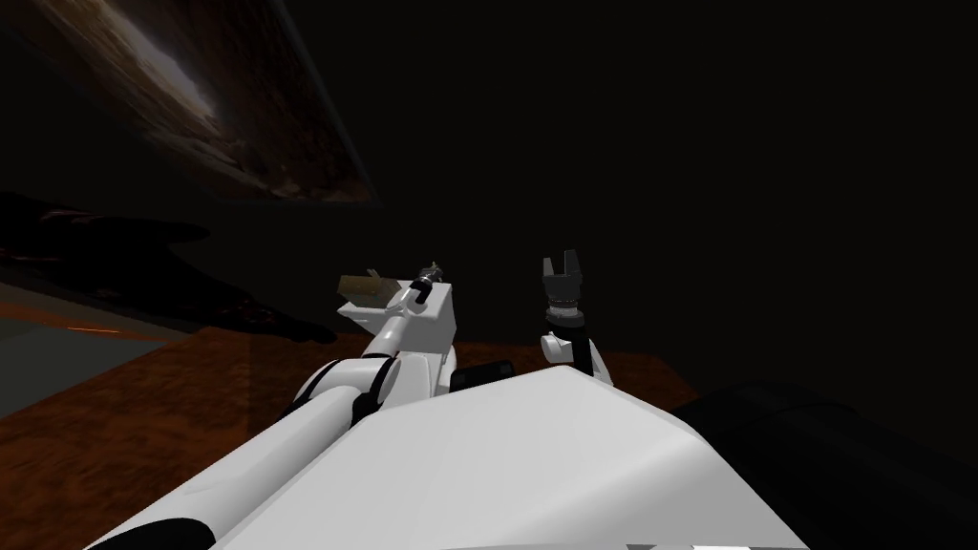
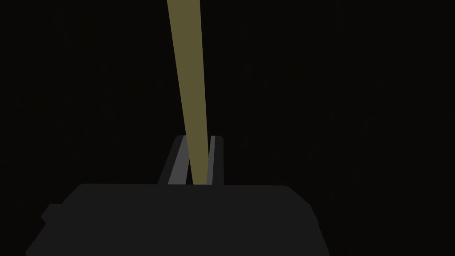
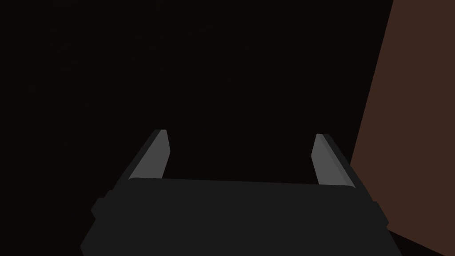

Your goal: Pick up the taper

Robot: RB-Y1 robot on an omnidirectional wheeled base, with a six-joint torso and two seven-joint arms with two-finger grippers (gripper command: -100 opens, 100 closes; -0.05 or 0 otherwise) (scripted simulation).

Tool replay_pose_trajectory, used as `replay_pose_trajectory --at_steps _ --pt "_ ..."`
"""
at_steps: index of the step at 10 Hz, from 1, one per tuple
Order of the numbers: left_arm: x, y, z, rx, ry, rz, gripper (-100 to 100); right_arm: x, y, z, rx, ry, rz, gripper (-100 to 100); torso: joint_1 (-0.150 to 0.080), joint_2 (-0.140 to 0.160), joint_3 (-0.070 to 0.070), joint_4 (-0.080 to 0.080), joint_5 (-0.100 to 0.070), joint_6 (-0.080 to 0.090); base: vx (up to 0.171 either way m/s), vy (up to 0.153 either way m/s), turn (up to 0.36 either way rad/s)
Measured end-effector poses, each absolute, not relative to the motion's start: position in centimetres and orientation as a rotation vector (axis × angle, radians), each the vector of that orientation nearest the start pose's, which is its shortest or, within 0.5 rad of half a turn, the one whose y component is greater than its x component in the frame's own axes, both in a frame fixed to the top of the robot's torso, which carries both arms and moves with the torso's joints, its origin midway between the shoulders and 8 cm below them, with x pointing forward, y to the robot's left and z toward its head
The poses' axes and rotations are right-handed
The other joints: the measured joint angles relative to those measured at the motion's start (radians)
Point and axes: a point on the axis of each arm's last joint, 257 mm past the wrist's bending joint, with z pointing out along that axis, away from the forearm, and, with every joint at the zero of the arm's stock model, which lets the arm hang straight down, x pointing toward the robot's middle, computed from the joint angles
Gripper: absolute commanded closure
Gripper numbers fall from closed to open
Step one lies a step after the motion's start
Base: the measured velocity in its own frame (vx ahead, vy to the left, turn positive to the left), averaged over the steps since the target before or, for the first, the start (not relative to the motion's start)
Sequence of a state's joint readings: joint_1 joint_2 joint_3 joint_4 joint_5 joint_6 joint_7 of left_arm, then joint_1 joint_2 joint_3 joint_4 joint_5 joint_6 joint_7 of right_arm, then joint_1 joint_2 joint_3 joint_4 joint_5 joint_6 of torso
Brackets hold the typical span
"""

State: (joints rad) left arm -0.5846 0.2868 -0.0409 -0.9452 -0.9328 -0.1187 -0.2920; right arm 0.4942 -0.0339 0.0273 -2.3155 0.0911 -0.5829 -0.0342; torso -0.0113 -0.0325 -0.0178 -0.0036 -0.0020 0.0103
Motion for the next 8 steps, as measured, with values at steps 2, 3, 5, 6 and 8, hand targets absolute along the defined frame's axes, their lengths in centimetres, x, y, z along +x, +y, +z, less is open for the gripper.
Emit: replay_pose_trajectory --at_steps 2,3,5,6,8 --pt "69.1 20.7 -17.6 0.136 1.593 -0.197 100 32.5 -24.9 5.5 0.491 0.603 1.338 0 -0.002 -0.001 0.0 0.0 -0.001 0.001 0.028 -0.061 0.24" --pt "69.1 20.0 -17.9 0.158 1.595 -0.209 100 32.5 -24.9 5.5 0.491 0.603 1.338 0 -0.001 0.0 0.0 -0.001 -0.001 0.0 0.027 -0.071 0.287" --pt "69.2 17.8 -17.7 0.2 1.587 -0.246 100 32.5 -24.9 5.5 0.491 0.603 1.338 0 -0.001 0.001 0.0 -0.001 -0.001 0.0 0.009 -0.031 0.133" --pt "69.3 17.8 -18.0 0.204 1.591 -0.246 100 32.5 -24.9 5.5 0.491 0.603 1.338 0 0.002 0.002 0.0 -0.002 0.0 0.001 0.016 -0.052 0.227" --pt "69.4 15.7 -17.9 0.235 1.58 -0.283 100 32.5 -24.9 5.5 0.491 0.603 1.338 0 0.0 0.001 -0.001 -0.003 0.0 0.0 0.004 -0.048 0.241"
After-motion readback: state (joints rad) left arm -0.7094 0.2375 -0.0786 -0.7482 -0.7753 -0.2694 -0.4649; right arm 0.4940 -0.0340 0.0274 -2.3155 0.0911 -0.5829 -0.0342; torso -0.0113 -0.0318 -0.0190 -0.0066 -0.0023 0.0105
